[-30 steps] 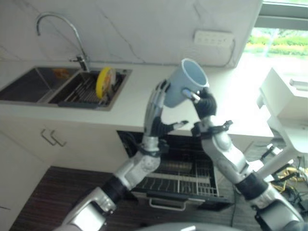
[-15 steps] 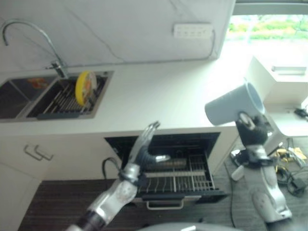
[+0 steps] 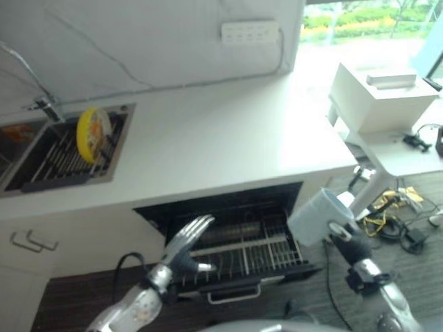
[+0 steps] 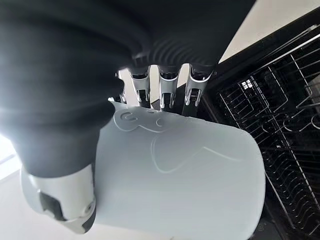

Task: Place the dishes in the dishwasher.

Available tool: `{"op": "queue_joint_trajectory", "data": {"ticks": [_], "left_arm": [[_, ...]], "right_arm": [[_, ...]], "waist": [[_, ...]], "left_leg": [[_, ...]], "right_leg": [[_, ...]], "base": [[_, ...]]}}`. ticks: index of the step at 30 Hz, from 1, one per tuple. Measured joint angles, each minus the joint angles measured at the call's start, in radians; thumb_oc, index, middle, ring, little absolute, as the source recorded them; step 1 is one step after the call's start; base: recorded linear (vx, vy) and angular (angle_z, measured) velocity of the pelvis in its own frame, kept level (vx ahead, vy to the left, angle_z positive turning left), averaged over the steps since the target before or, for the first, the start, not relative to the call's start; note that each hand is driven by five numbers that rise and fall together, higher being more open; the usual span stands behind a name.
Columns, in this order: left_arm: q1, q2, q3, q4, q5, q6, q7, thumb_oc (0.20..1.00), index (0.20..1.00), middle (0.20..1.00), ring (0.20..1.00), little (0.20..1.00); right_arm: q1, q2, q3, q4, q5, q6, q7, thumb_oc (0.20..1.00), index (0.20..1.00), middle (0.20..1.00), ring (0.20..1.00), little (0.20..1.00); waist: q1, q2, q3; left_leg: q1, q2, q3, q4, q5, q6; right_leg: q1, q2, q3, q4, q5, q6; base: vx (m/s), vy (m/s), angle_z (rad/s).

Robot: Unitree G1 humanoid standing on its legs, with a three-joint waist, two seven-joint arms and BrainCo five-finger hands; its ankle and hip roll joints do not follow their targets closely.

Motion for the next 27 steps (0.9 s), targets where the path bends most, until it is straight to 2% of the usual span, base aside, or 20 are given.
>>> {"op": "queue_joint_trajectory", "data": {"ticks": [2,4,8,13,15,19,24,27], "left_arm": [[-0.053,0.012,-0.067,0.022,0.040,0.004,-0.013,1.000,1.000,1.000,1.000,1.000],[-0.086,0.012,-0.107,0.031,0.041,0.012,-0.019,1.000,1.000,1.000,1.000,1.000],[-0.139,0.011,-0.124,0.028,0.039,0.017,-0.045,1.000,1.000,1.000,1.000,1.000],[-0.080,0.011,-0.119,0.026,0.037,0.022,-0.116,1.000,1.000,1.000,1.000,1.000],[-0.073,0.011,-0.127,0.029,0.037,0.037,-0.160,1.000,1.000,1.000,1.000,1.000],[-0.095,0.011,-0.169,0.021,0.037,0.055,-0.209,1.000,1.000,1.000,1.000,1.000],[-0.153,0.020,-0.200,0.016,0.037,0.128,-0.293,1.000,1.000,1.000,1.000,1.000],[-0.165,0.071,-0.199,-0.037,0.034,0.156,-0.342,1.000,1.000,1.000,1.000,1.000]], "right_arm": [[-0.083,-0.027,0.059,0.081,-0.057,-0.019,-0.006,0.200,0.200,0.200,0.200,0.200],[-0.141,-0.038,0.060,0.109,-0.060,-0.052,-0.041,0.200,0.200,0.200,0.200,0.200],[-0.263,-0.039,0.052,0.173,-0.078,-0.095,-0.112,0.200,0.200,0.200,0.200,0.200],[-0.252,-0.045,0.054,0.201,-0.130,-0.085,-0.097,0.200,0.200,0.200,0.200,0.200],[-0.255,-0.046,0.056,0.211,-0.148,-0.077,-0.090,0.200,0.200,0.200,0.200,0.200],[-0.302,-0.063,0.082,0.258,-0.156,-0.056,-0.092,0.200,0.200,0.200,0.200,0.200],[-0.386,-0.078,0.093,0.308,-0.195,-0.021,-0.109,0.200,0.200,0.200,0.200,0.200],[-0.438,-0.093,0.093,0.345,-0.206,-0.007,-0.120,0.200,0.200,0.200,0.200,0.200]], "waist": [[0.004,0.025,0.021],[0.008,0.052,0.044],[0.032,0.079,0.090],[0.056,0.080,0.103],[0.065,0.083,0.126],[0.080,0.089,0.148],[0.102,0.095,0.183],[0.117,0.103,0.217]], "left_leg": [[-0.012,-0.006,-0.003,0.000,0.001,0.000],[-0.033,-0.014,-0.005,0.001,0.006,0.002],[-0.060,-0.016,-0.023,0.007,0.021,0.007],[-0.042,-0.017,-0.040,0.006,0.021,0.007],[-0.052,-0.019,-0.053,0.006,0.026,0.003],[-0.081,-0.030,-0.064,0.000,0.029,0.005],[-0.100,-0.038,-0.102,0.007,0.044,0.013],[-0.104,-0.044,-0.110,0.007,0.049,0.015]], "right_leg": [[-0.010,-0.007,-0.001,0.000,0.002,0.003],[-0.033,-0.014,-0.001,0.000,0.010,0.007],[-0.053,-0.015,-0.008,0.000,0.021,0.006],[-0.020,-0.016,-0.031,0.000,0.010,0.013],[-0.022,-0.017,-0.039,0.000,0.011,0.012],[-0.039,-0.029,-0.050,0.000,0.015,0.016],[-0.038,-0.035,-0.088,0.000,0.021,0.015],[-0.036,-0.040,-0.094,0.000,0.021,0.015]], "base": [[-0.02,0.075,0.02],[-0.10,0.069,0.04],[-0.02,0.024,0.11],[0.03,-0.005,0.14],[-0.04,0.015,0.14],[-0.03,0.020,0.14],[-0.01,0.008,0.18],[0.01,0.048,0.12]]}}
